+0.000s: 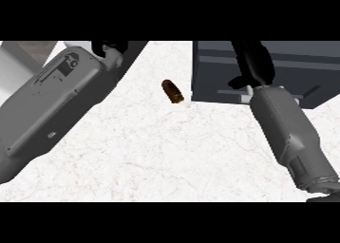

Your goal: Pick up the can, place it into the drawer and close the drawer

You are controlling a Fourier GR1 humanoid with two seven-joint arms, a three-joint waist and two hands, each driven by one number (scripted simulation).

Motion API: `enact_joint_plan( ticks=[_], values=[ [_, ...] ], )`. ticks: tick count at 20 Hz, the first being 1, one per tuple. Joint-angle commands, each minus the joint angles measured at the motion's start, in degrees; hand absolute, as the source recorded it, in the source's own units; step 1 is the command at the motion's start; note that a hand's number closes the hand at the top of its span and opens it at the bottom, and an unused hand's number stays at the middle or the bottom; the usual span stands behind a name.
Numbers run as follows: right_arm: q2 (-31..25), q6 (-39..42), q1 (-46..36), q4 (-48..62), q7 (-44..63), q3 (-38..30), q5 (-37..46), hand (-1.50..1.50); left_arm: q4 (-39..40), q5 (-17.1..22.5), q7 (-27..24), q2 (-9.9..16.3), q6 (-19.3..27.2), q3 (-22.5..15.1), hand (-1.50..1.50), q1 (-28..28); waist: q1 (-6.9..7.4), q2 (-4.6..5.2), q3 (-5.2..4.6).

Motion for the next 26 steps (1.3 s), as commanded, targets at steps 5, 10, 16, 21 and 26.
enact_joint_plan(
  ticks=[5, 10, 16, 21, 26],
  values=[
    [-0.3, -6.3, -8.6, 10.4, 2.6, -2.8, 0.9, -1.5, -3.9, -2.0, -0.4, 0.8, -0.6, 0.0, -1.5, 2.8, 1.23, 1.4, 0.64],
    [-2.9, -8.1, -10.5, 13.4, 2.1, -3.7, 1.1, -1.5, -5.1, -1.3, 4.0, 3.7, -1.0, 1.7, -1.5, 0.5, 1.79, 1.76, 0.69],
    [-4.0, -4.0, -16.8, 15.9, 5.5, -4.0, 1.7, -1.5, -8.5, -2.7, 6.0, 3.1, 0.9, -0.3, -1.5, 0.8, 2.79, 1.61, 0.69],
    [-3.6, 0.6, -17.0, 17.3, -2.8, -8.2, -3.6, -1.5, -10.9, -2.5, 4.8, 5.7, -1.4, 1.1, -1.5, 4.1, 3.33, 1.73, 0.72],
    [-0.8, 7.0, -18.6, 16.7, -9.6, -19.3, -16.0, -1.5, -10.7, -3.3, 5.6, 4.6, 0.5, 0.2, -1.5, 3.0, 2.6, 1.66, 0.99]
  ],
)
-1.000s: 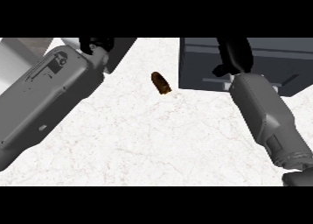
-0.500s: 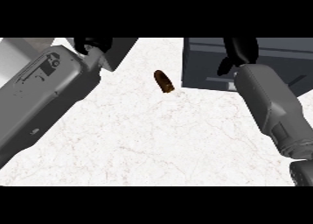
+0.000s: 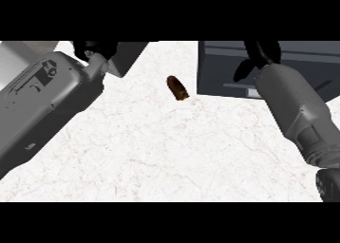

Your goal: Pick up the can, place it into the drawer and close the drawer

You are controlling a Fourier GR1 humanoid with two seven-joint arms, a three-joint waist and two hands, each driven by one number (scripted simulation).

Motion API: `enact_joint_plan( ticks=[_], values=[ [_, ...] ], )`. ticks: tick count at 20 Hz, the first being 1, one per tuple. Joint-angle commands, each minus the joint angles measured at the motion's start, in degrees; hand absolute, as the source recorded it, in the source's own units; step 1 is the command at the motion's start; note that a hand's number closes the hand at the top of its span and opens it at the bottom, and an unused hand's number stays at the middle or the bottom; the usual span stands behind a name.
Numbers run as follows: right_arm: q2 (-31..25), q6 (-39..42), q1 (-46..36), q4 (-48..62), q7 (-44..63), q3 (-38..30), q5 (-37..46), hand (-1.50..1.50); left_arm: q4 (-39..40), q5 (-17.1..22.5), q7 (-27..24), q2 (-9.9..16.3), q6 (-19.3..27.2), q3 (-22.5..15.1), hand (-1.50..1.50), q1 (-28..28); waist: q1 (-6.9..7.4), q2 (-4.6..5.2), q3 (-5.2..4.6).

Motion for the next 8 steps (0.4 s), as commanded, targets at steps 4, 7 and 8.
enact_joint_plan(
  ticks=[4, 7, 8],
  values=[
    [2.6, 5.3, -3.7, -2.2, -5.8, -14.1, -15.5, -1.5, -1.9, 0.4, 1.2, 1.8, -1.2, 0.8, -1.5, 1.2, 1.0, -0.46, -0.33],
    [1.3, 7.6, -3.2, -2.0, -9.5, -15.6, -17.0, -1.5, -2.3, -0.4, 0.1, 2.0, -0.4, 0.8, -1.5, 3.7, 0.59, -0.46, -0.47],
    [1.1, 8.2, -3.8, -1.5, -8.7, -15.8, -17.1, -1.5, -3.3, -0.8, 0.2, 2.0, -0.5, 0.5, -1.5, 3.2, 0.83, -0.46, -0.49]
  ],
)
